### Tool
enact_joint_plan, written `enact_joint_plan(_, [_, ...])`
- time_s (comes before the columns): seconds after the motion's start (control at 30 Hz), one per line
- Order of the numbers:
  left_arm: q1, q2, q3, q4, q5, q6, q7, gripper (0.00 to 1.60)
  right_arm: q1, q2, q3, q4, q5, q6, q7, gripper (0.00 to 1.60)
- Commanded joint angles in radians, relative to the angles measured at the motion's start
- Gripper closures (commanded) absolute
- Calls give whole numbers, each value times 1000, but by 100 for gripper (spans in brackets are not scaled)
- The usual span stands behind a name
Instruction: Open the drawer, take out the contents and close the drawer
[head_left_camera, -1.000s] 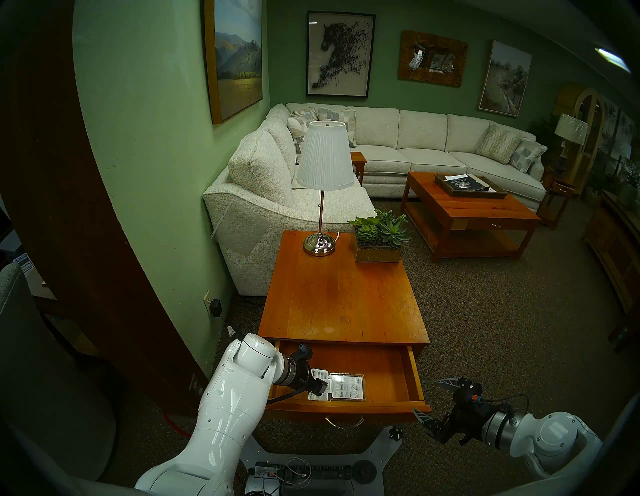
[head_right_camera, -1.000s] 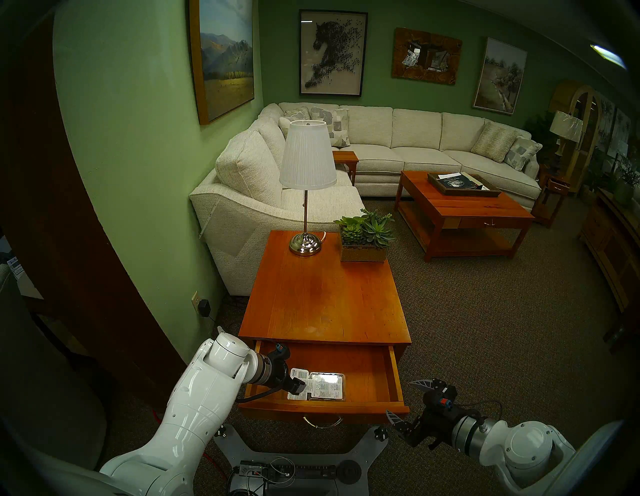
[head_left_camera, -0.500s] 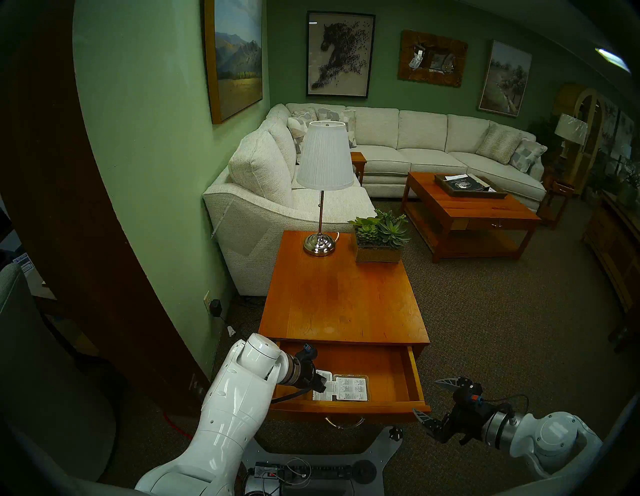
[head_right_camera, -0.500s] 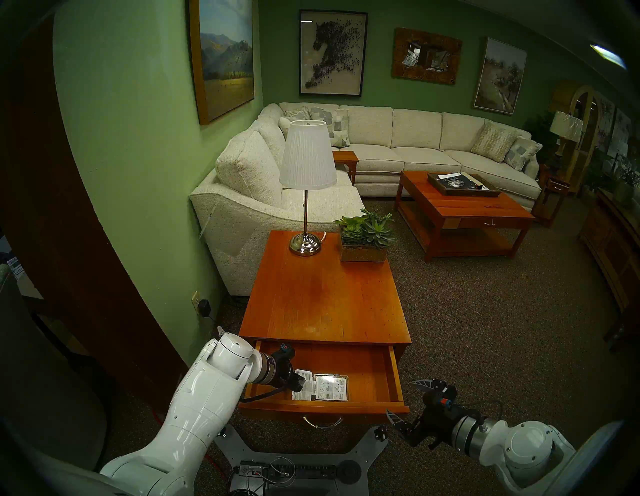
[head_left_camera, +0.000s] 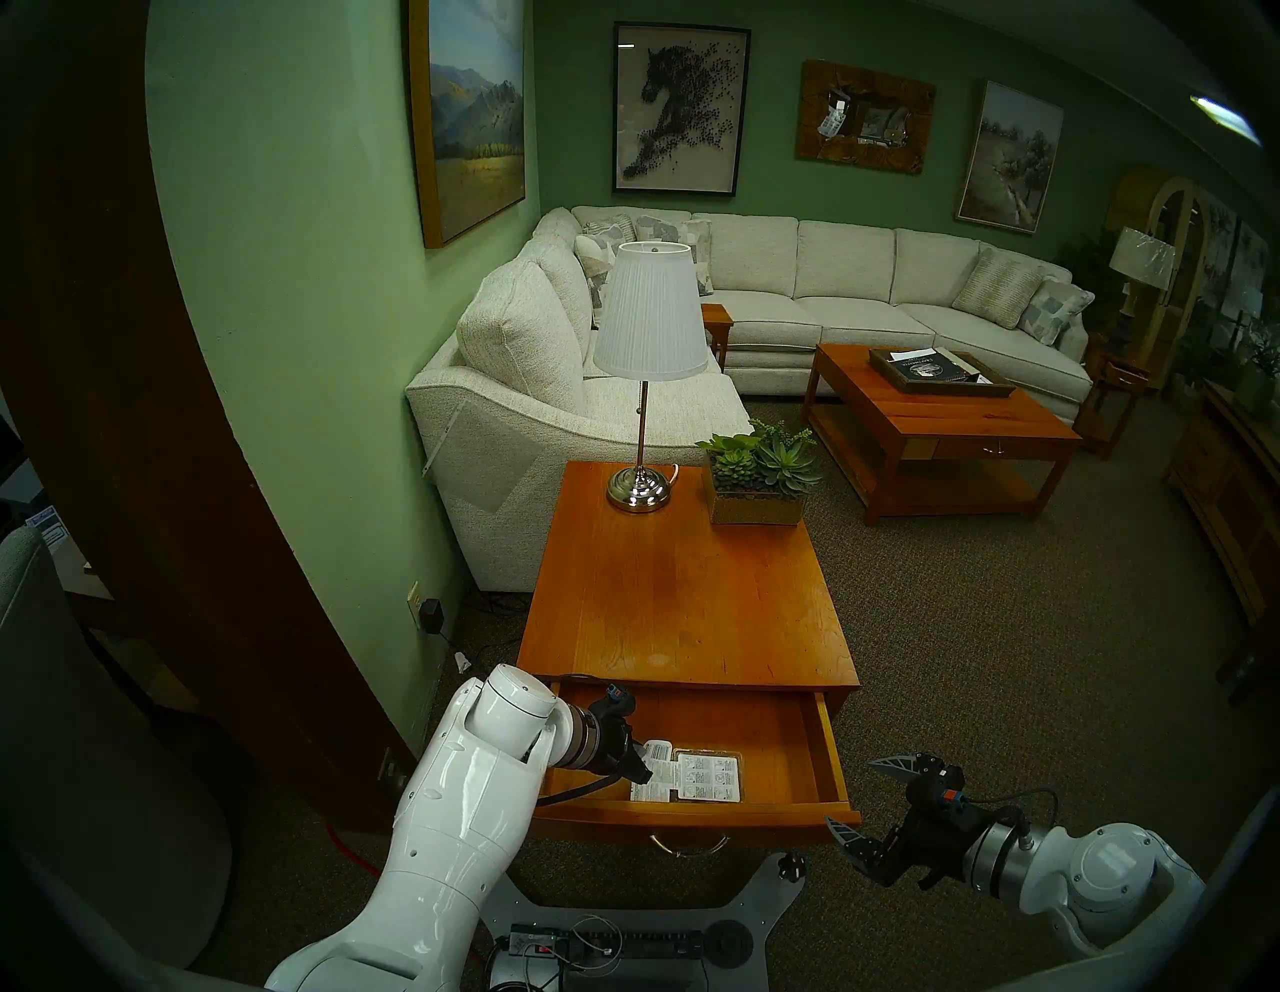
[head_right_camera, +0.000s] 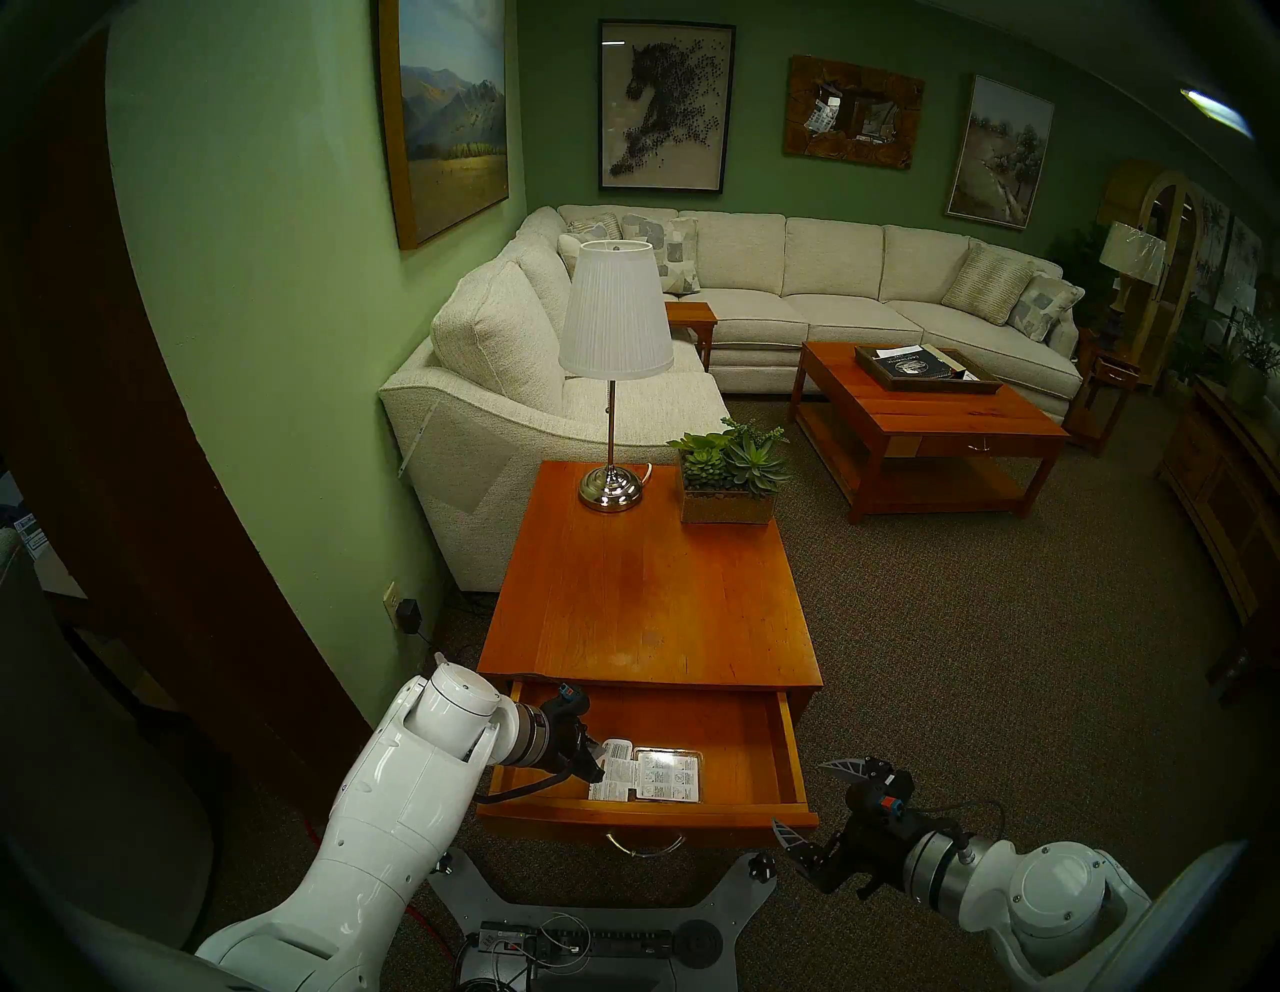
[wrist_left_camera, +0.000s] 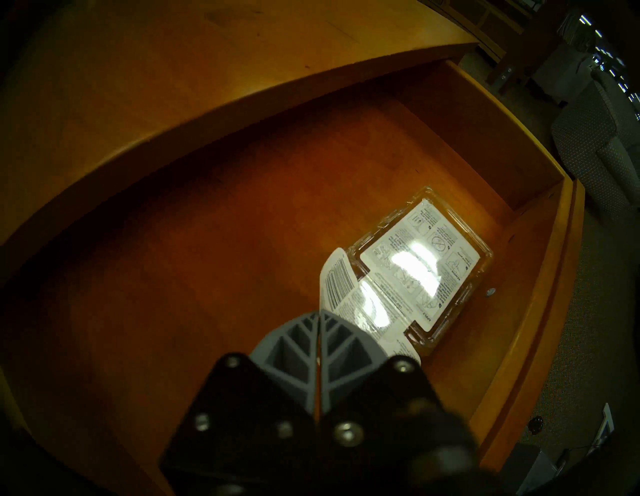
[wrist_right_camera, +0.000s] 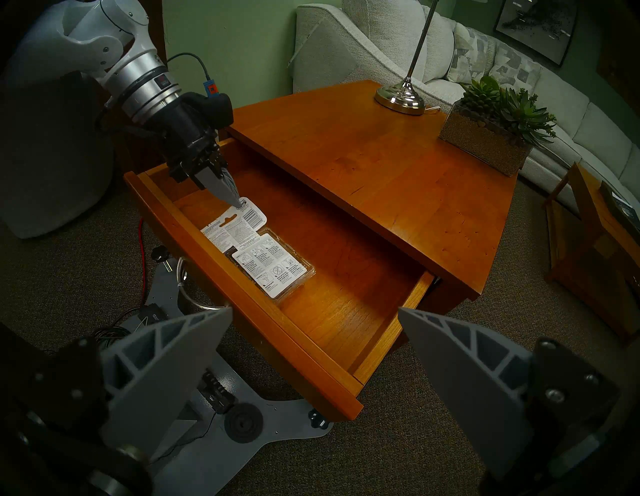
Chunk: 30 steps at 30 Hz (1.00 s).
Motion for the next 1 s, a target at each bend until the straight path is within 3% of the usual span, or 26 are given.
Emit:
enact_joint_plan(0.0, [-4,16,1,-107,-37,-14,-89,160,6,3,8,-24,2,-7,1,0])
enact_joint_plan(0.3, [-12,42,13,-217,-77,-14,-237,160,7,3,7,-23,2,-7,0,0])
enact_joint_plan(0.57, [-43,35,-5,-312,-92,74,-295,160,7,4,7,-23,2,-7,0,0])
enact_joint_plan(0.77, [-114,13,-10,-304,-96,142,-312,160,7,4,7,-22,3,-7,0,0])
enact_joint_plan(0.97, [-169,-24,-27,-277,-109,199,-246,160,7,4,6,-22,3,-7,0,0])
